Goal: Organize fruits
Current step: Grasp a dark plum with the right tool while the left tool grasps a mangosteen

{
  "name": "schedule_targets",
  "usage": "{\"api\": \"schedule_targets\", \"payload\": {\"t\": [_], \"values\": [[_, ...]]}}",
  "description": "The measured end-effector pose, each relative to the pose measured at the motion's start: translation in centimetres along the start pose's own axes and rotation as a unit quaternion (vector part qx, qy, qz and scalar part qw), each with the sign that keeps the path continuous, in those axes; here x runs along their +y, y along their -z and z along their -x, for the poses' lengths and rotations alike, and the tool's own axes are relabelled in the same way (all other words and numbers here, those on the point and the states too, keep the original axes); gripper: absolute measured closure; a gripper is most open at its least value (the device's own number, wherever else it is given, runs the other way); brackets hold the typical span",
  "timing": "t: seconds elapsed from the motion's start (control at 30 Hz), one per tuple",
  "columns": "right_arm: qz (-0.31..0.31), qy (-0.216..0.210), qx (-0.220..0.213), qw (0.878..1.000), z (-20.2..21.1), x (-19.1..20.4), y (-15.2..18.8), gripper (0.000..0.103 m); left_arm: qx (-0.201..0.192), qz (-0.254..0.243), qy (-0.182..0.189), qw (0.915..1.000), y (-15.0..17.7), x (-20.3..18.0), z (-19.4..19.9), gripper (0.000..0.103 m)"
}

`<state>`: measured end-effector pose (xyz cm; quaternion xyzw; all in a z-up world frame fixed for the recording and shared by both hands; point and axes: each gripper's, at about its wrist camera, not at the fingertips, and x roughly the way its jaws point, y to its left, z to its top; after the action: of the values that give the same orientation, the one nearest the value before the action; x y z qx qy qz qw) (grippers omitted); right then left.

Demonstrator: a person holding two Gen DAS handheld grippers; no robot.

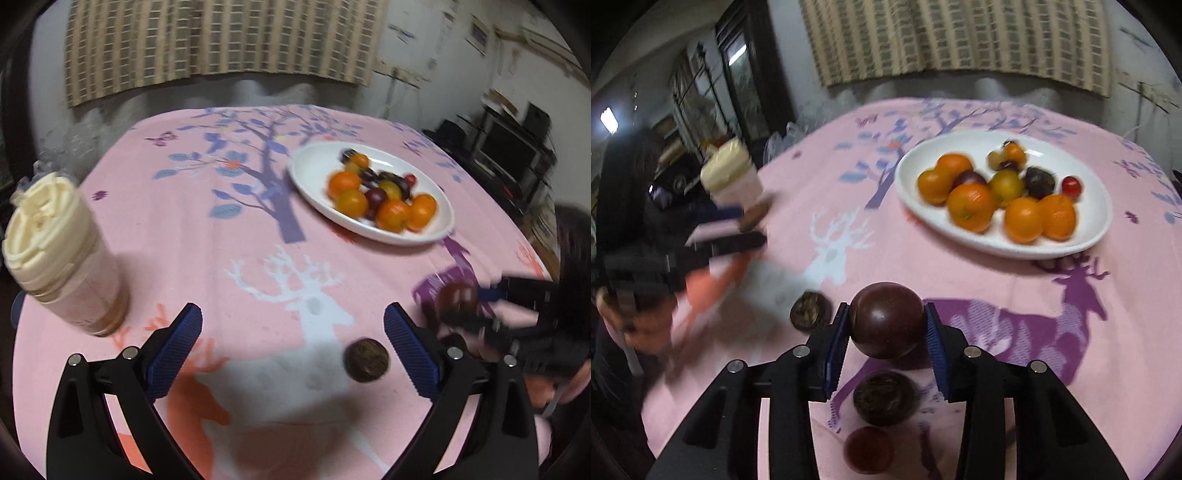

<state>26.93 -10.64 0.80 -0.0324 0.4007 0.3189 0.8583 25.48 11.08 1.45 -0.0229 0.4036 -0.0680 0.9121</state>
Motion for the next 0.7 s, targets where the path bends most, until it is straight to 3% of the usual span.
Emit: {"api": "schedule_targets", "payload": {"t": [0.13, 0.27, 0.37, 0.57, 0.7], "values": [[-0.036, 0.001, -0.019, 0.999, 1.3, -1.7, 0.1, 0.062, 0.008, -0.09, 0.021, 0.9957, 1.6, -4.0, -0.9, 0.007], [-0.052, 0.009, -0.018, 0.998, 1.3, -2.7, 0.5, 0.062, 0.025, -0.137, 0.03, 0.9898, 2.9, -6.3, -2.1, 0.021], [-0.056, 0.008, -0.019, 0.998, 1.5, -3.0, 0.5, 0.062, 0.053, -0.135, 0.031, 0.989, 3.3, -6.5, -3.7, 0.035], [-0.053, 0.01, -0.022, 0.998, 1.7, -2.7, 0.4, 0.062, 0.073, -0.101, 0.034, 0.9917, 3.3, -5.5, -5.0, 0.046], [-0.053, 0.011, -0.022, 0.998, 1.7, -2.8, 0.4, 0.062, 0.07, -0.108, 0.024, 0.9914, 3.3, -5.4, -5.1, 0.054]]}}
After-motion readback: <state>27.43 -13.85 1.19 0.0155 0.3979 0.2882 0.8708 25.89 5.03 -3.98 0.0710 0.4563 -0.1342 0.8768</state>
